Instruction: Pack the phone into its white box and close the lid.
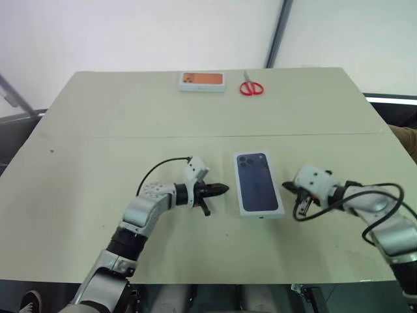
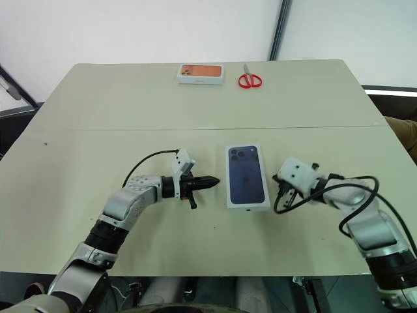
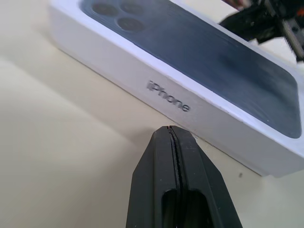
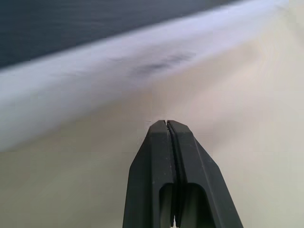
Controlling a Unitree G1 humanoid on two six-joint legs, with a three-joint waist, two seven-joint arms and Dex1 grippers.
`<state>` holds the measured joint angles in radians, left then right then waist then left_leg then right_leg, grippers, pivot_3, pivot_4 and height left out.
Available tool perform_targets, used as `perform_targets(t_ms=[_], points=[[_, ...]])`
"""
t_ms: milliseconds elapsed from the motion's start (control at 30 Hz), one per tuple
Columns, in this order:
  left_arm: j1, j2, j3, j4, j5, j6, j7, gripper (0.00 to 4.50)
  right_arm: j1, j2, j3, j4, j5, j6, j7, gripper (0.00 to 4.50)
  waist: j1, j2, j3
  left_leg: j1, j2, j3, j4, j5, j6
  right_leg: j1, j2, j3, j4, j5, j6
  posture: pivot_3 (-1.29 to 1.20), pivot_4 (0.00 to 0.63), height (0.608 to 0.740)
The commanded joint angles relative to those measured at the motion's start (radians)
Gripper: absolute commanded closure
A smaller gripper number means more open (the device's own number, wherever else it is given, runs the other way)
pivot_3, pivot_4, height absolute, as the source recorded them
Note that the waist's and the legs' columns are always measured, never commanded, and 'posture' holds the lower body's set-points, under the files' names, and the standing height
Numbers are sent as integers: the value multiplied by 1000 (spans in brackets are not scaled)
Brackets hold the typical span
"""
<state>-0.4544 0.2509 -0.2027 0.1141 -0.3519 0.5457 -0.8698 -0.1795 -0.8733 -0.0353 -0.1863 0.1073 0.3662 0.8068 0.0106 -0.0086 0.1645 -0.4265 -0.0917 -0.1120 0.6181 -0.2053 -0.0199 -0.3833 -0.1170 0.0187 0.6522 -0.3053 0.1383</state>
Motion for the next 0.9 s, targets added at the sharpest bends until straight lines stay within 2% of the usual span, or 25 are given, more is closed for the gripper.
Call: perform_targets(t_ms=[33, 133, 267, 367, 500, 600, 733, 800, 833, 900], points=[[-53, -39, 53, -47, -63, 31, 21, 4500, -47, 48, -68, -35, 88, 41, -11, 4468, 0, 0, 0, 0, 0, 0, 0, 0, 0, 0, 0, 0, 0, 0, 0, 0, 150, 740], [-145, -149, 66, -28, -88, 42, 85, 4500, -90, 121, -68, -92, 159, 82, -19, 4468, 5, -1, 1, -1, 0, -1, 2, 0, 0, 1, 0, -1, 0, 0, 0, 0, 150, 740], [-163, -197, 16, 63, -26, -6, 91, 4500, -47, 143, -13, -140, 156, 99, -2, 4468, 1, -1, 0, 0, -1, -2, 6, 0, 0, 5, 0, -3, -1, 0, 1, 0, 150, 740], [-163, -192, -37, 138, 35, -42, 90, 4500, 3, 104, 57, -129, 64, 47, 1, 4468, -3, -1, 0, 1, -1, -2, 5, 0, 1, 5, 0, -3, -1, 0, 1, 0, 150, 740], [-150, -169, -94, 200, 106, -73, 81, 4500, 41, 78, 88, -108, 8, 11, -2, 4468, -3, 0, 0, 2, 0, -2, 5, 0, 0, 5, 0, -2, 0, 0, 1, 0, 150, 740], [-132, -160, -116, 198, 122, -98, 54, 4500, 59, 71, 94, -123, 11, 18, 17, 4468, 2, -1, 0, 3, 0, -2, 5, -1, 1, 8, 0, -3, -1, 0, 1, 0, 150, 740], [-124, -160, -77, 172, 73, -67, 21, 4500, 54, 90, 69, -160, 82, 70, 37, 4468, 1, -1, -1, 6, 0, -3, 5, -1, 1, 11, 0, -3, -3, 0, 1, 0, 150, 740], [-122, -153, -48, 158, 59, -74, 19, 3970, 38, 120, 18, -178, 223, 182, 68, 4500, 1, -1, 0, 6, 0, -3, 4, -1, 1, 11, 0, -3, -3, 0, 1, 0, 150, 740], [-120, -147, -37, 146, 47, -62, 12, 3733, 27, 130, -1, -177, 245, 203, 61, 4239, 1, -1, 0, 6, 0, -3, 4, -1, 1, 11, 0, -3, -3, 0, 1, 0, 150, 740], [-110, -111, -11, 98, 27, -52, -8, 2772, 17, 109, -2, -163, 206, 143, 64, 3608, -2, -1, 0, 6, 0, -3, 4, -1, 1, 10, 0, -3, -3, 0, 1, 0, 150, 740]])
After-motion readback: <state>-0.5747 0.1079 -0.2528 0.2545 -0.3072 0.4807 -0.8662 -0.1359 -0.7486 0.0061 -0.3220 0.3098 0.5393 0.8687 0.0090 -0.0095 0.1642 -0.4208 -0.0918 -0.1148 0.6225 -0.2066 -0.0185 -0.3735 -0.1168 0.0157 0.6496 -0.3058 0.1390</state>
